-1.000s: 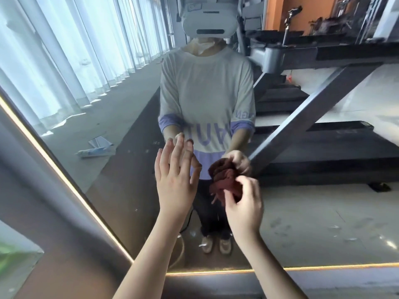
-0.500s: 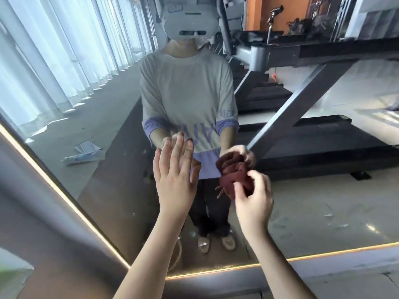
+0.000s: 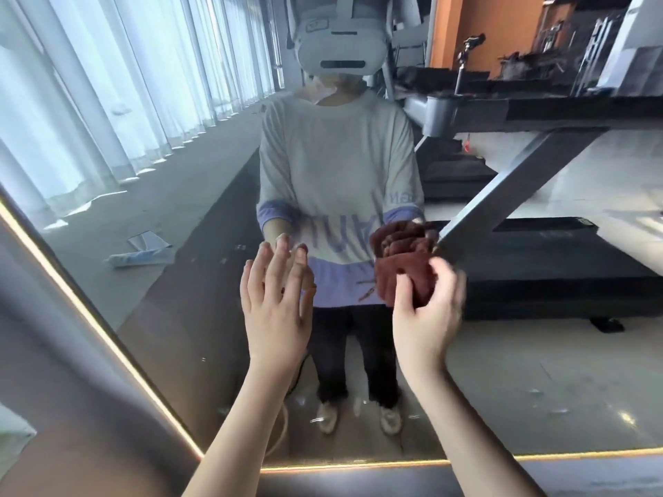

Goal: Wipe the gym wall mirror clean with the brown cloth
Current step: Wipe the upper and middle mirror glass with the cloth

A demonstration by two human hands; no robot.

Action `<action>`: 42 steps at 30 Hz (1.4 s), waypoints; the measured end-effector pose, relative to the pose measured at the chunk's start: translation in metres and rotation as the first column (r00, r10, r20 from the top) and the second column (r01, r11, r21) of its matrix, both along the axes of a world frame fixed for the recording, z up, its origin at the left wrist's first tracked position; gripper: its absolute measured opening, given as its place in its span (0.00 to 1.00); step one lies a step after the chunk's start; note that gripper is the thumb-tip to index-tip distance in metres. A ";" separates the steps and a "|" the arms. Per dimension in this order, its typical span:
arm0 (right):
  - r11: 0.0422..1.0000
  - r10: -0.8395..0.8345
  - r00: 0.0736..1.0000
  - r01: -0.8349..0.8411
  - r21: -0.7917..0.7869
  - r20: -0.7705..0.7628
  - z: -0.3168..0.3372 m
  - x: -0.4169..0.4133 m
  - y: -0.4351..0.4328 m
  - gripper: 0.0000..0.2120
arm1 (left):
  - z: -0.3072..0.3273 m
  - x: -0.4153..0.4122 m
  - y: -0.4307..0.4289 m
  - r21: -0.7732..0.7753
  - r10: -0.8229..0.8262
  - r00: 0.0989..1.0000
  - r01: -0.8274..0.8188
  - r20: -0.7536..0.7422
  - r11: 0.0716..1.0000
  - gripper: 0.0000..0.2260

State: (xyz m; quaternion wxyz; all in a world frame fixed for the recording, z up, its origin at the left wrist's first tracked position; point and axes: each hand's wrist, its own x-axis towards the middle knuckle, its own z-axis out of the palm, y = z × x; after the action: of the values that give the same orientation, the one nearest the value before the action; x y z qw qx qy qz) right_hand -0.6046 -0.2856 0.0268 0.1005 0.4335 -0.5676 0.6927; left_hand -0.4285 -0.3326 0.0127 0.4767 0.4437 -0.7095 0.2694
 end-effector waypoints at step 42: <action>1.000 0.021 0.997 -0.022 -0.006 -0.070 -0.010 -0.046 0.006 0.17 | 0.003 -0.048 0.004 -0.028 0.027 1.000 -0.028 -0.009 0.999 0.28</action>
State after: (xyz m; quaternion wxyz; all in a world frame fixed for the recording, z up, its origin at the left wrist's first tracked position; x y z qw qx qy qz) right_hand -0.6510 -0.2794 0.0164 0.1142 0.4631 -0.5567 0.6801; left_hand -0.4761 -0.3286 0.0156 0.4823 0.4479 -0.6973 0.2838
